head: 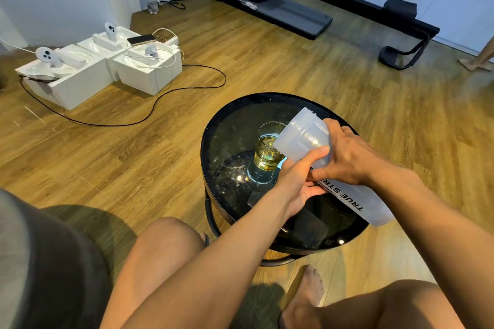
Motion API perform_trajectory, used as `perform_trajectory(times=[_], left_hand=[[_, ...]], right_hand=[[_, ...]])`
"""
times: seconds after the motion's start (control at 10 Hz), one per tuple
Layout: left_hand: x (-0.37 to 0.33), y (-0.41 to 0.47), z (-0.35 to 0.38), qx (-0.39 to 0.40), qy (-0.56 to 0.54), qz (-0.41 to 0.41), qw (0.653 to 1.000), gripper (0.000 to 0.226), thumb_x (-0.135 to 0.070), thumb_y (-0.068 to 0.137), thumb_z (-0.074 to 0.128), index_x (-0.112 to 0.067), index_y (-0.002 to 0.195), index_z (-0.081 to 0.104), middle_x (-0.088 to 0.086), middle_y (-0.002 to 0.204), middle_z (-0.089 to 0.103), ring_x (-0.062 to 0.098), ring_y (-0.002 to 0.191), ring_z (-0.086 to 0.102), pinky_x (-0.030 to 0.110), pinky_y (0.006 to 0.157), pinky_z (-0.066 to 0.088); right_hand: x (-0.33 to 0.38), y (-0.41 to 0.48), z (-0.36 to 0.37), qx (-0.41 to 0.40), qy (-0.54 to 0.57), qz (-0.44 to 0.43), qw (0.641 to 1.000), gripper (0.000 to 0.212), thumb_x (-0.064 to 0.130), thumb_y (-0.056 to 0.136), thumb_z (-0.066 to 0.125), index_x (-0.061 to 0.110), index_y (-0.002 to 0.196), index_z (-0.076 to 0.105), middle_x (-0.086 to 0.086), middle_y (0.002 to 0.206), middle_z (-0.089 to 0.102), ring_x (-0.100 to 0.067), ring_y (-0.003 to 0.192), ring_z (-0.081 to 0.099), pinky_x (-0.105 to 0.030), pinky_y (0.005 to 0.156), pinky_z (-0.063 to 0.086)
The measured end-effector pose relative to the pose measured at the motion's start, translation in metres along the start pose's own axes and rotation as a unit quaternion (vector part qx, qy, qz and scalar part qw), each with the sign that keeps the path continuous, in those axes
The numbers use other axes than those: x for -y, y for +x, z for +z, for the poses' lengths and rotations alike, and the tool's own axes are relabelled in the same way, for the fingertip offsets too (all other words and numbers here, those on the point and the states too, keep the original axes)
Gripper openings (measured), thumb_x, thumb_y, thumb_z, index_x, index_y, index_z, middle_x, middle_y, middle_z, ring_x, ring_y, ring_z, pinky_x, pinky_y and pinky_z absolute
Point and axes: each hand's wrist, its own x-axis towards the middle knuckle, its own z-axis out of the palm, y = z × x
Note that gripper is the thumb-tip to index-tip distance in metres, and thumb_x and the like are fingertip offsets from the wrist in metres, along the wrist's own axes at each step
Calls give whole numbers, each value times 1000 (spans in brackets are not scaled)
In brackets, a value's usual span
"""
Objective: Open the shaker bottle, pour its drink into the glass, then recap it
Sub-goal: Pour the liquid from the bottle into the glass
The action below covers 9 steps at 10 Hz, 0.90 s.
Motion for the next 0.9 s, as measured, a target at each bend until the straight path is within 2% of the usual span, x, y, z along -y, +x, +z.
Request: perform_trajectory(times=[0.3, 0.9], left_hand=[[0, 0, 0, -1, 2, 3, 1000, 41, -22, 83, 74, -19, 121, 59, 12, 107, 70, 32, 104, 68, 53, 84, 57], [0, 0, 0, -1, -5, 2, 1000, 35, -21, 83, 74, -19, 116, 61, 10, 101, 72, 30, 97, 70, 51, 81, 58]], right_hand=[[1, 0, 0, 2, -2, -3, 1000, 112, 48, 57, 84, 21, 143, 17, -14, 123, 47, -35, 112, 52, -52, 90, 49], [1, 1, 0, 0, -9, -4, 1000, 111, 49, 57, 84, 21, 142, 18, -13, 121, 48, -35, 110, 51, -51, 89, 49]])
